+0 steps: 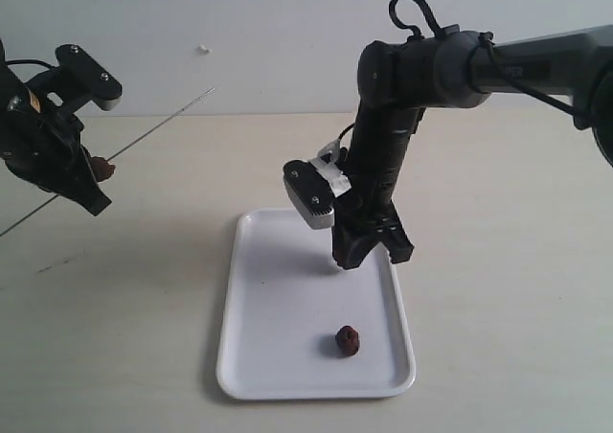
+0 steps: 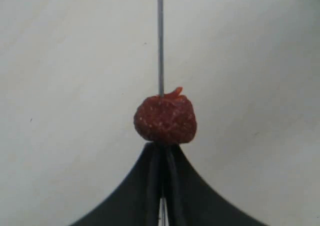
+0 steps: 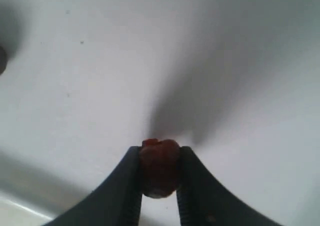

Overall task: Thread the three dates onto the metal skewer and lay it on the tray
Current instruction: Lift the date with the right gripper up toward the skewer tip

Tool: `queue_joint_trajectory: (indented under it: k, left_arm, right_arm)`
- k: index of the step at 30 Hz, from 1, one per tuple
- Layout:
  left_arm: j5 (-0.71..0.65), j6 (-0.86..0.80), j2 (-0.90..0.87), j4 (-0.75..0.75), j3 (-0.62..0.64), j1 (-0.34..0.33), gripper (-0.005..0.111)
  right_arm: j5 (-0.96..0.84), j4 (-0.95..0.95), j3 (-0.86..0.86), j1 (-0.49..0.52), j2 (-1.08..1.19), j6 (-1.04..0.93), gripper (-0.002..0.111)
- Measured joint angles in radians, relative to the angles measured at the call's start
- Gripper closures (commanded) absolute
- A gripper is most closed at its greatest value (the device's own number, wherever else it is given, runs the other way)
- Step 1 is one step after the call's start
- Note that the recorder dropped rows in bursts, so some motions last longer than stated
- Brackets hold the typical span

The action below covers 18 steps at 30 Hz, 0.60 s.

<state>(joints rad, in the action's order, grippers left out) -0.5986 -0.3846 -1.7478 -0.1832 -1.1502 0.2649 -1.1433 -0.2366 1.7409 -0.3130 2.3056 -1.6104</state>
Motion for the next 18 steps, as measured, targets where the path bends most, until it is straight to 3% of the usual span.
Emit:
queue_joint_trajectory:
  k: [10, 18]
  left_arm:
    - [0.022, 0.000, 0.000, 0.025, 0.000, 0.000, 0.107]
    - [0.038, 0.000, 0.000, 0.066, 0.000, 0.000, 0.107]
  right_arm:
    - [0.035, -0.068, 0.000, 0.000, -0.081, 0.221, 0.085]
    - [0.192, -0.242, 0.000, 0.000, -0.097, 0.604, 0.085]
